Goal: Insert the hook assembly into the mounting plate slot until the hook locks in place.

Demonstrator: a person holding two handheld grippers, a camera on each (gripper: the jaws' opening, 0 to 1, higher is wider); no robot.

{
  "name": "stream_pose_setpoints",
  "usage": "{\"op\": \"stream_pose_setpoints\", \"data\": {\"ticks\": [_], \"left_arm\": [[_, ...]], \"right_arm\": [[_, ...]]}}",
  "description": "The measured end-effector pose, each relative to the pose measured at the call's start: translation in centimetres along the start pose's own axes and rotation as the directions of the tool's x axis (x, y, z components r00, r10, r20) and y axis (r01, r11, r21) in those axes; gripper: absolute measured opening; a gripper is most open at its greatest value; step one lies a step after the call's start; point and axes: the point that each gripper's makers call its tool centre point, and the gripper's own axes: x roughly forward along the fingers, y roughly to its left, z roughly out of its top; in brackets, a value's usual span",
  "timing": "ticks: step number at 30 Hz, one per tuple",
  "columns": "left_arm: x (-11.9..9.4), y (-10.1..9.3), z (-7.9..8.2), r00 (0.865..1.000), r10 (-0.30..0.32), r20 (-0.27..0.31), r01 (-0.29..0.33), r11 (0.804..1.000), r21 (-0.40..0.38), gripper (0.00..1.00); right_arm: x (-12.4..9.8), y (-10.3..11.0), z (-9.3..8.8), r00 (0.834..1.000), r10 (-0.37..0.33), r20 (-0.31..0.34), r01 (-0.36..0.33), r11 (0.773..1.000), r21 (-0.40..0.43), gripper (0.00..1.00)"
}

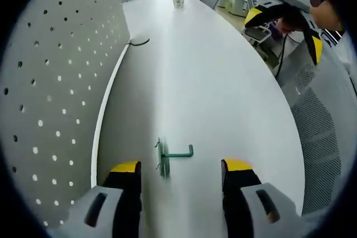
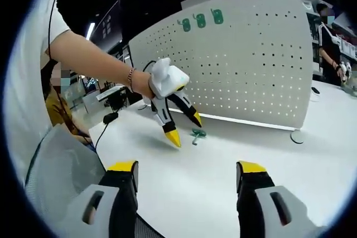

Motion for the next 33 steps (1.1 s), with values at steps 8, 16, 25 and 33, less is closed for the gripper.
{"op": "stream_pose_setpoints", "data": {"ticks": [8,16,25,33], "left_arm": [[0.6,-0.4,-0.6,1.0,-0.008,-0.029,0.009,1.0,0.018,0.59],[0.6,-0.3,-0.6,1.0,-0.006,-0.029,0.006,1.0,0.022,0.58],[0.5,0.1,-0.5,1.0,0.004,-0.021,-0.004,1.0,0.009,0.52],[0.4,1.1,-0.4,0.999,0.032,-0.01,-0.032,0.999,-0.036,0.38]], "right_arm": [[0.0,0.0,0.0,1.0,0.0,0.0,0.0,1.0,0.003,0.69],[-0.1,0.0,0.0,1.0,-0.002,0.002,0.002,1.0,0.004,0.69],[-0.1,-0.1,0.0,1.0,-0.005,0.004,0.005,1.0,0.011,0.68],[-0.2,-0.4,0.0,1.0,-0.012,0.009,0.012,1.0,0.023,0.67]]}}
